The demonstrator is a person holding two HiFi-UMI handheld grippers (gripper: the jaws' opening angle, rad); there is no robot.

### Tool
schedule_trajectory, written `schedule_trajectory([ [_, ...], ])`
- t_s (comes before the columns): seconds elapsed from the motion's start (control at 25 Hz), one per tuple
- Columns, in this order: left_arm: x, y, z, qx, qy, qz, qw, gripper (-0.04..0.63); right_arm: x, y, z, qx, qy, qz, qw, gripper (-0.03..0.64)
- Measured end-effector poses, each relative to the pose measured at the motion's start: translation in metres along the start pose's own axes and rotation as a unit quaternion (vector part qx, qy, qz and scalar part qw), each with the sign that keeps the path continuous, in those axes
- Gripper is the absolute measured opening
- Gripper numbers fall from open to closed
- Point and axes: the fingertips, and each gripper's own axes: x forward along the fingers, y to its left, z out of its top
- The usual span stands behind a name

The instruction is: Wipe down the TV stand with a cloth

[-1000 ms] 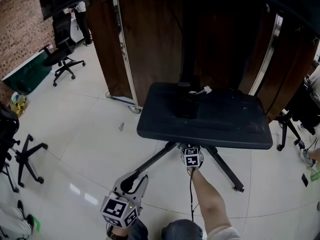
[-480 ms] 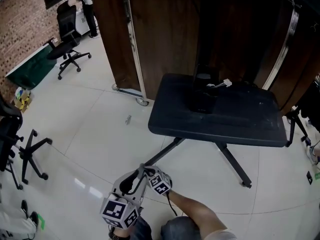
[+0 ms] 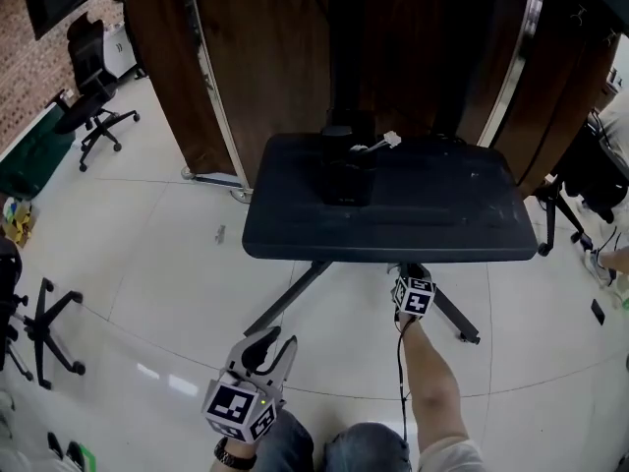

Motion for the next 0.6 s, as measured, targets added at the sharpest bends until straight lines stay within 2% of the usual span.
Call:
schedule_trajectory([
  [0.12, 0.013, -0.006, -0.007, -0.003, 0.006, -0.013, 0.9999, 0.150, -0.028, -0.054, -0.026, -0.012, 0.022, -0.040, 0.999, 0.006],
  [0.24, 0.023, -0.015, -0.013, -0.011, 0.009, -0.029, 0.9995, 0.150, -0.082, -0.116, -0.064, 0.015, 0.041, -0.081, 0.996, 0.006],
  [0.44, 0.038, -0.031, -0.022, -0.023, 0.015, -0.058, 0.9980, 0.151, -0.200, -0.211, -0.138, 0.037, 0.086, -0.167, 0.982, 0.006],
  [0.52, 0.047, -0.037, -0.028, -0.030, 0.017, -0.068, 0.9971, 0.151, -0.242, -0.231, -0.158, 0.039, 0.102, -0.186, 0.976, 0.006],
  [0.6, 0.053, -0.046, -0.029, -0.036, 0.023, -0.077, 0.9961, 0.151, -0.273, -0.225, -0.156, 0.036, 0.101, -0.181, 0.978, 0.006],
])
